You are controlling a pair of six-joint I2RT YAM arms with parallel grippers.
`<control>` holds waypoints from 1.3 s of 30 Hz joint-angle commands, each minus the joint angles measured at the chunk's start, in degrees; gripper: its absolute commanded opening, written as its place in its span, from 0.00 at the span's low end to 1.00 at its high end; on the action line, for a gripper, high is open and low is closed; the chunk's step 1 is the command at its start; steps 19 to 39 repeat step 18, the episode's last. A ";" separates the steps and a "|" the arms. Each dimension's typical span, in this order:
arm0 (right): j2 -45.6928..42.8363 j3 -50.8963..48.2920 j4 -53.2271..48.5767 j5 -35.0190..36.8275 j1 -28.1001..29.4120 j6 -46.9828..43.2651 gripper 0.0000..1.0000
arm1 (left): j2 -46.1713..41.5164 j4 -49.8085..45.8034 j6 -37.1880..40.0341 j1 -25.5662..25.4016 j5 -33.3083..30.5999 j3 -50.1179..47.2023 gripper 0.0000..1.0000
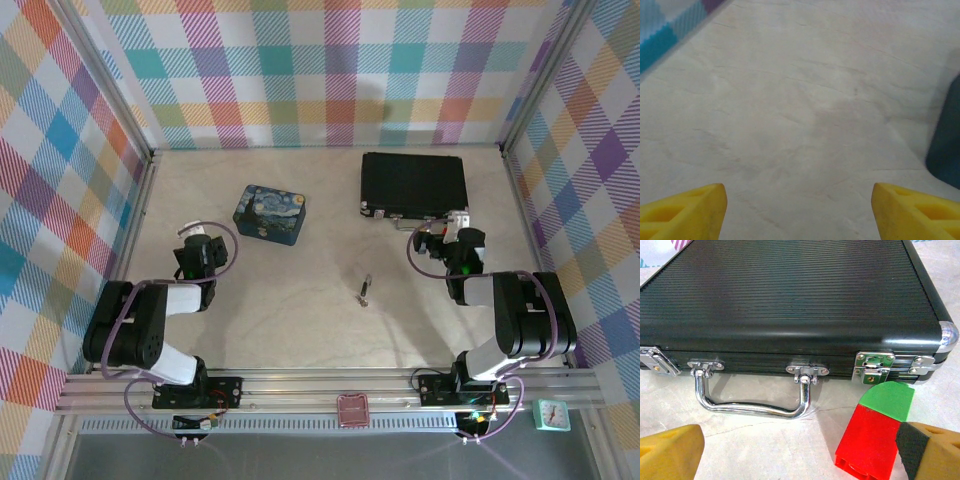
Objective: Unlock a padlock with a key
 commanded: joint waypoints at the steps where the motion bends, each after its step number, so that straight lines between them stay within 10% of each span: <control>1: 0.46 1.14 0.72 -1.42 -0.14 -0.99 0.99 | 0.24 8.77 1.74 0.57 5.30 -1.45 0.77; 6: 0.52 1.14 0.77 -1.46 -0.14 -1.05 0.99 | 0.49 7.07 1.95 0.16 4.12 -0.43 0.80; 8: 0.52 1.14 0.71 -1.46 -0.14 -1.04 0.99 | 0.66 7.21 2.12 -0.03 3.84 -0.33 1.00; 39: 0.44 1.05 0.74 -1.44 -0.17 -0.95 0.99 | 0.67 6.91 2.15 -0.24 3.63 -0.18 1.00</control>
